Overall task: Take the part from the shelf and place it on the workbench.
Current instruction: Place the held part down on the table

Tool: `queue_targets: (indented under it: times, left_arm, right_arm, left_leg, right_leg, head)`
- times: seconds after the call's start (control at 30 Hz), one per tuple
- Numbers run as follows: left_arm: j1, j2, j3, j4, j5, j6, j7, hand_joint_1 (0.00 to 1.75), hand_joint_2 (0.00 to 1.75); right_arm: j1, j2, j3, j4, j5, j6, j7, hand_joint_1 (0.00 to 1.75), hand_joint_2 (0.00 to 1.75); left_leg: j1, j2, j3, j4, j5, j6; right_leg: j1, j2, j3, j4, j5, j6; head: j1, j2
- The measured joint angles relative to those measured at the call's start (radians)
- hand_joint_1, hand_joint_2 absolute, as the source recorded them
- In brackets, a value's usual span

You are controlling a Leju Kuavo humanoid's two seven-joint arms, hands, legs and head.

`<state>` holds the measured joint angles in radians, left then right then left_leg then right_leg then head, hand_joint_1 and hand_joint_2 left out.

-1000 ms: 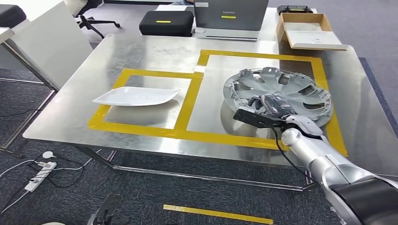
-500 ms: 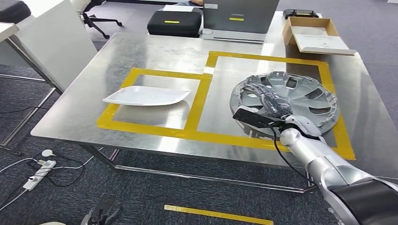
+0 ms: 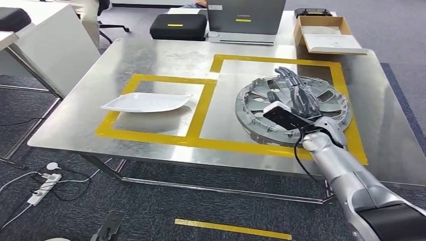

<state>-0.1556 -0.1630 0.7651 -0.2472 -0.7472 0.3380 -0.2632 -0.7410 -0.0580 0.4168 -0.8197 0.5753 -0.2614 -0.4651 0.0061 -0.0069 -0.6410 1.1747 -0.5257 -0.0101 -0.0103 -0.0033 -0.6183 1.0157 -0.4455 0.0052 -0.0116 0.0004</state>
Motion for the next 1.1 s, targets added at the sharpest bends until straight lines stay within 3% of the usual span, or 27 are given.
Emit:
queue_targets:
  times: [0.07,0.1,0.2,0.27,0.33,0.37,0.4,0.43,0.47,0.53,0.6,0.63,0.7,0.73,0.8,0.87,0.9,0.93,0.97,1.03,1.1]
  left_arm:
    - [-0.002,0.002,0.000,0.000,0.001,0.000,-0.001,0.00,0.00]
    - [-0.002,0.003,0.000,0.000,0.001,0.000,-0.001,0.00,0.00]
    - [0.000,0.003,0.000,0.000,0.002,0.000,-0.002,0.00,0.00]
    - [-0.001,0.003,0.000,0.000,0.002,0.000,-0.002,0.00,0.00]
    - [-0.002,0.005,0.000,0.000,0.003,0.000,-0.002,0.00,0.00]
    - [-0.001,0.005,0.000,0.000,0.004,0.000,-0.002,0.00,0.00]
    - [0.000,0.005,0.000,0.000,0.005,0.000,-0.002,0.00,0.00]
    - [0.003,0.005,0.000,0.000,0.006,0.000,-0.002,0.00,0.00]
    - [0.005,0.006,0.000,0.000,0.006,0.000,-0.002,0.00,0.00]
    - [0.008,0.007,0.000,0.000,0.007,0.001,-0.005,0.00,0.00]
    - [0.011,0.009,0.000,0.000,0.012,0.002,-0.010,0.00,0.00]
    - [0.013,0.011,0.000,0.000,0.016,0.003,-0.013,0.00,0.00]
    - [0.018,0.015,0.001,0.000,0.025,0.004,-0.020,0.00,0.00]
    - [0.023,0.018,0.002,0.000,0.031,0.005,-0.023,0.00,0.00]
    - [0.032,0.022,0.005,0.000,0.044,0.006,-0.031,0.00,0.00]
    - [0.039,0.023,0.011,0.000,0.056,0.010,-0.044,0.00,0.00]
    - [0.043,0.024,0.015,0.000,0.060,0.013,-0.053,0.00,0.00]
    - [0.047,0.025,0.018,0.000,0.062,0.016,-0.063,0.00,0.00]
    - [0.051,0.027,0.020,0.000,0.062,0.018,-0.072,0.00,0.00]
    - [0.061,0.032,0.022,0.000,0.062,0.021,-0.084,0.00,0.00]
    - [0.072,0.037,0.027,0.000,0.061,0.021,-0.086,0.00,0.00]
  right_arm:
    - [0.009,0.000,-0.012,-0.058,-0.005,0.003,0.002,0.00,0.00]
    - [0.013,0.000,-0.016,-0.080,-0.006,0.004,0.003,0.00,0.00]
    - [0.030,-0.001,-0.025,-0.123,-0.007,0.005,0.003,0.00,0.00]
    - [0.039,-0.002,-0.032,-0.141,-0.010,0.005,0.001,0.00,0.00]
    - [0.049,-0.004,-0.037,-0.160,-0.018,0.003,-0.009,0.00,0.00]
    - [0.059,-0.004,-0.040,-0.176,-0.025,0.002,-0.016,0.00,0.00]
    - [0.073,-0.005,-0.044,-0.200,-0.034,0.002,-0.020,0.00,0.00]
    - [0.091,-0.007,-0.049,-0.231,-0.044,0.002,-0.022,0.00,0.00]
    - [0.111,-0.010,-0.053,-0.269,-0.053,0.002,-0.020,0.00,0.00]
    - [0.152,-0.014,-0.065,-0.360,-0.066,-0.001,-0.009,0.00,0.00]
    - [0.199,-0.015,-0.076,-0.455,-0.074,-0.015,0.005,0.00,0.00]
    - [0.228,-0.015,-0.082,-0.498,-0.076,-0.026,0.009,0.00,0.00]
    - [0.295,-0.015,-0.091,-0.578,-0.086,-0.055,0.010,0.00,0.00]
    - [0.330,-0.014,-0.096,-0.615,-0.095,-0.073,0.006,0.00,0.00]
    - [0.400,-0.010,-0.107,-0.691,-0.119,-0.114,-0.006,0.00,0.00]
    - [0.481,-0.002,-0.122,-0.761,-0.144,-0.152,-0.019,0.00,0.00]
    - [0.527,0.002,-0.133,-0.792,-0.151,-0.171,-0.026,0.00,0.00]
    - [0.575,0.006,-0.145,-0.818,-0.151,-0.189,-0.031,0.00,0.00]
    - [0.623,0.011,-0.159,-0.839,-0.148,-0.207,-0.036,0.00,0.00]
    - [0.715,0.022,-0.190,-0.862,-0.147,-0.237,-0.043,0.00,0.00]
    - [0.794,0.041,-0.230,-0.858,-0.160,-0.262,-0.062,0.00,0.00]
  left_leg:
    - [-0.004,0.000,0.064,-0.120,0.035,0.009]
    - [-0.007,0.000,0.077,-0.147,0.040,0.014]
    - [-0.011,0.001,0.071,-0.161,0.057,0.031]
    - [-0.007,0.004,0.059,-0.170,0.077,0.045]
    - [-0.007,0.006,0.037,-0.172,0.094,0.053]
    - [-0.008,0.006,0.024,-0.171,0.103,0.055]
    - [-0.008,0.006,0.012,-0.171,0.111,0.055]
    - [-0.008,0.006,0.000,-0.170,0.120,0.054]
    - [-0.008,0.006,-0.012,-0.170,0.128,0.052]
    - [-0.009,0.005,-0.032,-0.165,0.143,0.044]
    - [-0.011,0.005,-0.043,-0.160,0.157,0.034]
    - [-0.011,0.005,-0.045,-0.160,0.165,0.028]
    - [-0.008,0.003,-0.048,-0.160,0.173,0.016]
    - [-0.006,0.003,-0.052,-0.151,0.158,0.010]
    - [-0.003,0.003,-0.071,-0.080,0.074,-0.001]
    - [-0.001,0.003,-0.093,0.051,-0.024,-0.009]
    - [0.000,0.003,-0.095,0.104,-0.046,-0.011]
    - [0.000,0.003,-0.083,0.129,-0.046,-0.011]
    - [0.001,0.003,-0.057,0.119,-0.029,-0.009]
    - [0.000,0.003,0.044,0.005,0.007,0.000]
    - [-0.005,0.001,0.144,-0.138,-0.001,0.012]
  right_leg:
    - [0.002,0.001,-0.006,0.002,0.006,0.007]
    - [0.002,0.001,-0.009,0.002,0.010,0.013]
    - [-0.002,0.001,-0.017,-0.001,0.018,0.033]
    - [-0.003,0.002,-0.040,0.042,-0.032,0.042]
    - [-0.004,0.002,-0.080,0.162,-0.125,0.049]
    - [-0.004,0.003,-0.095,0.226,-0.160,0.051]
    - [-0.003,0.003,-0.099,0.266,-0.175,0.053]
    - [-0.003,0.002,-0.085,0.272,-0.169,0.054]
    - [-0.003,0.002,-0.052,0.240,-0.148,0.054]
    - [-0.003,0.002,0.052,0.104,-0.112,0.052]
    - [0.000,0.003,0.128,-0.004,-0.109,0.045]
    - [0.003,0.003,0.138,-0.023,-0.113,0.040]
    - [0.004,0.001,0.126,-0.026,-0.102,0.025]
    - [0.004,-0.001,0.121,-0.026,-0.095,0.015]
    - [0.001,-0.005,0.110,-0.028,-0.075,-0.003]
    - [0.004,-0.007,0.087,-0.027,-0.055,-0.009]
    - [0.005,-0.009,0.074,-0.027,-0.045,-0.009]
    - [0.007,-0.011,0.060,-0.026,-0.036,-0.009]
    - [0.009,-0.013,0.046,-0.025,-0.027,-0.008]
    - [0.011,-0.014,0.022,-0.022,-0.010,-0.005]
    - [0.013,-0.014,0.009,-0.020,0.005,0.004]
  head:
    - [0.000,0.000]
    - [0.001,0.000]
    - [0.001,0.000]
    - [0.004,0.000]
    - [0.005,0.000]
    - [0.005,0.000]
    - [0.005,0.000]
    - [0.006,0.000]
    - [0.005,0.000]
    - [0.006,0.000]
    - [0.005,0.000]
    - [0.006,0.000]
    - [0.009,0.000]
    - [0.008,0.000]
    - [0.006,0.000]
    - [0.004,0.000]
    - [0.004,0.000]
    - [0.004,0.000]
    - [0.004,0.000]
    - [0.005,0.000]
    - [0.005,0.000]
